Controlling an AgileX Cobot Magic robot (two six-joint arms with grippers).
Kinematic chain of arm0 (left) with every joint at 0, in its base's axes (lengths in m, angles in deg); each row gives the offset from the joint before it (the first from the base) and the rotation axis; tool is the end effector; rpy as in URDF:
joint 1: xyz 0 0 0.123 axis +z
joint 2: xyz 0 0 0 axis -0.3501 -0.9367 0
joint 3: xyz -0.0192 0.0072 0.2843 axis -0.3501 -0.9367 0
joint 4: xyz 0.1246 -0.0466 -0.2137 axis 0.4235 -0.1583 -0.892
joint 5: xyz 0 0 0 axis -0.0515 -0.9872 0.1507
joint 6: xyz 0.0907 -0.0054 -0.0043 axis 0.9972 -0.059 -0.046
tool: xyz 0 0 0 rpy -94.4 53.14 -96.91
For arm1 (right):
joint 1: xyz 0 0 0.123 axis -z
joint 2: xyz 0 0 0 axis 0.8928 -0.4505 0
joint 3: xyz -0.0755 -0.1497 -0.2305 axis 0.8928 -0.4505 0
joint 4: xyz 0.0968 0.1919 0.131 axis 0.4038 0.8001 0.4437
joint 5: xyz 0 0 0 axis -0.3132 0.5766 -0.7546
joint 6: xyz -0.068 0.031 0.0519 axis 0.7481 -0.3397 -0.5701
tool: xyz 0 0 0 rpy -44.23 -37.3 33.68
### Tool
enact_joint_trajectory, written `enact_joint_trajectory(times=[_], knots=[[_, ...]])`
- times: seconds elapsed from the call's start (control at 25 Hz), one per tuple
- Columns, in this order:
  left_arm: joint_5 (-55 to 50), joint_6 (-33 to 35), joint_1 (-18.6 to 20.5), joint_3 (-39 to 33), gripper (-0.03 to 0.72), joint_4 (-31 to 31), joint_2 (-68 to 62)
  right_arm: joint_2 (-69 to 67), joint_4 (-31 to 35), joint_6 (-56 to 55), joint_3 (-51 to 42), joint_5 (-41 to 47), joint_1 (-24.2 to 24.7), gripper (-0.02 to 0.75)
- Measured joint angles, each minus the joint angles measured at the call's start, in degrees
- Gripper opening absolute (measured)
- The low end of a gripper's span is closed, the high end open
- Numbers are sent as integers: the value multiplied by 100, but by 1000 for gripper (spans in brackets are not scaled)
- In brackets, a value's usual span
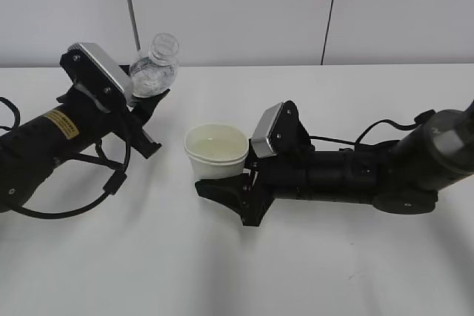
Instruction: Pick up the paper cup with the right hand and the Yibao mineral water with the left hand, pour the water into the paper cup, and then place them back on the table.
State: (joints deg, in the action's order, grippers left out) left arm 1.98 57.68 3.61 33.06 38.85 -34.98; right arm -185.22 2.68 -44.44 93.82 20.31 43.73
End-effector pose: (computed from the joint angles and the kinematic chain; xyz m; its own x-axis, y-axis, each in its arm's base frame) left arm 0.3354 -0.1301 0.1456 0.3148 0.5244 -0.7912 0.4673 0.6399 0.6100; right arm 0.3324 0.1835 0.0925 -0.1094 -0.2712 -0.9563 -0.9085 0.4176 -0.0145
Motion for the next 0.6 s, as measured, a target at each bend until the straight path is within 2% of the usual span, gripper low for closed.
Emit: enact_joint_trajectory(times=[0.28,0.44,0.6], knots=[[-5,-1638,0,0,323,13,0,360,-26,0,-77,294,14,533],[-279,-2232,0,0,322,255,0,422,-26,0,-114,329,74,533],[-466,-2499,0,0,321,754,0,426,221,0,-239,329,196,533]])
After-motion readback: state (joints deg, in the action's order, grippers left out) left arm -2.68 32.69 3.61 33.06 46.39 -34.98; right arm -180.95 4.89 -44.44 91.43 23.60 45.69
